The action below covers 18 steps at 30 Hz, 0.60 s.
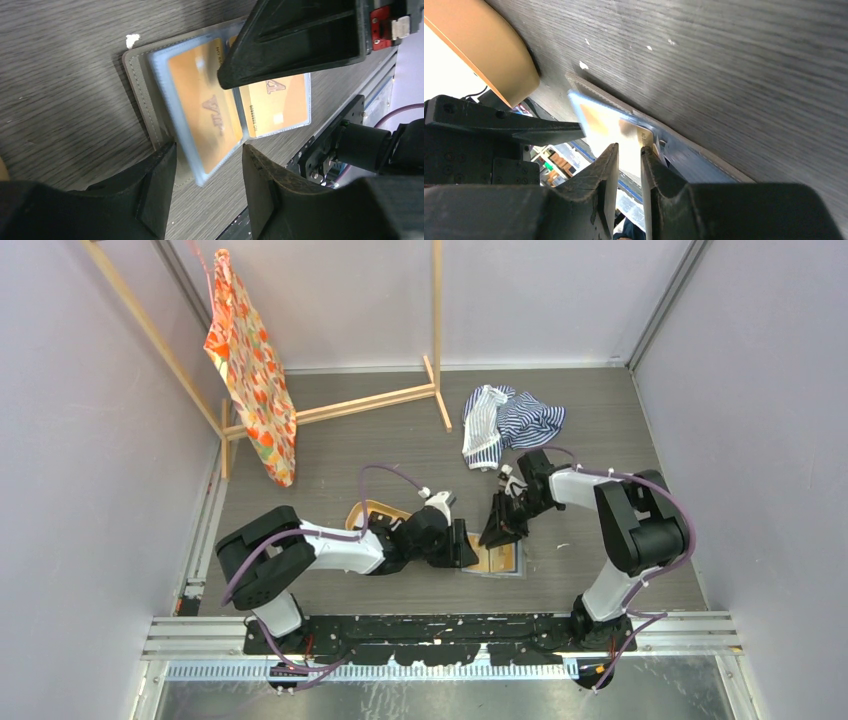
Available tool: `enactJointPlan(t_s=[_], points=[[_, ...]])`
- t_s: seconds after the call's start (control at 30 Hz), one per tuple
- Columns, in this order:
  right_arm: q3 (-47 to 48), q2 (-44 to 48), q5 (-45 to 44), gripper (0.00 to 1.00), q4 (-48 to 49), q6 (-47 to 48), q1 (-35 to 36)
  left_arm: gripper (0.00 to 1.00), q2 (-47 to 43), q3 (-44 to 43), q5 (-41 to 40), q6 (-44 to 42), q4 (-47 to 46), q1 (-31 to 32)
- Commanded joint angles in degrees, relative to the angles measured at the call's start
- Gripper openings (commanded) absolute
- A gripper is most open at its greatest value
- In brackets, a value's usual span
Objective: Put the credit cards into the card holder
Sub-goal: Insert the credit card into the card holder.
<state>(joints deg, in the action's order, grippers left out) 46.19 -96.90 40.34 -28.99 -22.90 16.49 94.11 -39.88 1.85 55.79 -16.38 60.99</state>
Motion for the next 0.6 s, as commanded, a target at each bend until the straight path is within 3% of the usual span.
enactJointPlan(t_s=[0.0, 0.17, 0.33, 0.47, 0.57], points=[[1.5, -1.8, 2.2, 0.28, 3.1, -1.0, 0.9, 0.52, 1.2, 0.7, 2.1, 0.8, -2.3, -0.3], [2.1, -1.1, 4.0, 0.28, 3.0, 0.4, 1.0, 0.52, 0.6, 1.1, 2.0, 0.9, -2.3, -0.6], [3.6, 5.3, 6.4, 0.30, 0.1, 6.4, 1.0, 0.52, -1.6, 1.6, 1.2, 0.2, -2.3, -1.0], [6.9, 10.3, 9.3, 0.32, -5.7, 18.3, 0.9, 0.53, -4.3, 1.5, 0.9, -1.4, -2.3, -1.0], [12.2, 12.7, 11.0, 0.33, -15.1, 33.0, 0.5, 0.52, -7.7, 2.6, -0.8, -3.3, -2.9, -1.0]])
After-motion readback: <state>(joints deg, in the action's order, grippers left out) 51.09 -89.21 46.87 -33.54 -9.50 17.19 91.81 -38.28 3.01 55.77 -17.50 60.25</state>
